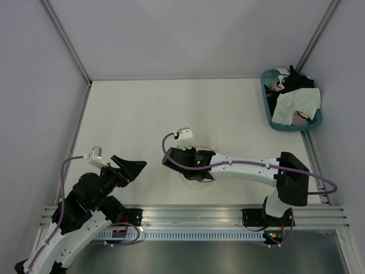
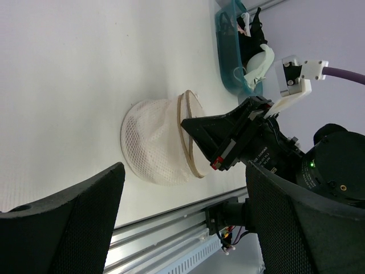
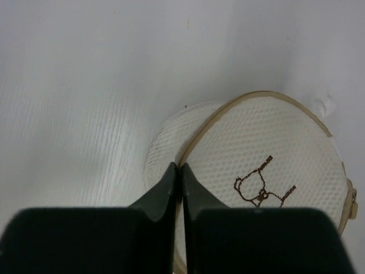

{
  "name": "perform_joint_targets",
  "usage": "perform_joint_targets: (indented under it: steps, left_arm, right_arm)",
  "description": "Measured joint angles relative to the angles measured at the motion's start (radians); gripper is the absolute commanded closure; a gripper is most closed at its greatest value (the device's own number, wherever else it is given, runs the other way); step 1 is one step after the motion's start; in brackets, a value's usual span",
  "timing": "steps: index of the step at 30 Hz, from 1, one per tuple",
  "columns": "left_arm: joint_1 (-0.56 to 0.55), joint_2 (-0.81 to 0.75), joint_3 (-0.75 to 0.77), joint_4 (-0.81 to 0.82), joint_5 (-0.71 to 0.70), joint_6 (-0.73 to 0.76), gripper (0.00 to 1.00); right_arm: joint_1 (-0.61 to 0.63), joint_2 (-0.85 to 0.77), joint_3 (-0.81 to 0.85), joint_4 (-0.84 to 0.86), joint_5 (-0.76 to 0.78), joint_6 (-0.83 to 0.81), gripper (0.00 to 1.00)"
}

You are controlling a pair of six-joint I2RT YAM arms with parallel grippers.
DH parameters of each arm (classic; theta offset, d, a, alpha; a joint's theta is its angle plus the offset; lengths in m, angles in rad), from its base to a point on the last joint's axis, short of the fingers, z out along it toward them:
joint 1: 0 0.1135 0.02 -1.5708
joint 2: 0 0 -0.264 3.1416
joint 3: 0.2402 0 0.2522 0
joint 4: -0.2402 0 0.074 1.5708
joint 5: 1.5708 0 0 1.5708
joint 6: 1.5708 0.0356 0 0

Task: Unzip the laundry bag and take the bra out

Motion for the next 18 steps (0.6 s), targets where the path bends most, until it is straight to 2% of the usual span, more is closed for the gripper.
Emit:
perform_joint_targets:
  steps: [9, 14, 18]
  left_arm:
    - [0.0, -0.012, 0.0, -0.032, -0.006, -0.012, 0.11]
    - [0.0, -0.011, 0.0, -0.032, -0.006, -0.017, 0.11]
    - [0.0, -0.003, 0.0, -0.031, -0.005, -0.021, 0.11]
  right_arm:
    - [0.003, -0.047, -0.002, -0.04, 0.029, 0.024, 0.99]
    - [0.005, -0.202, -0.039, -0.062, 0.035, 0.024, 1.0]
    - [0.006, -0.341, -0.039, -0.152, 0.089, 0.048, 1.0]
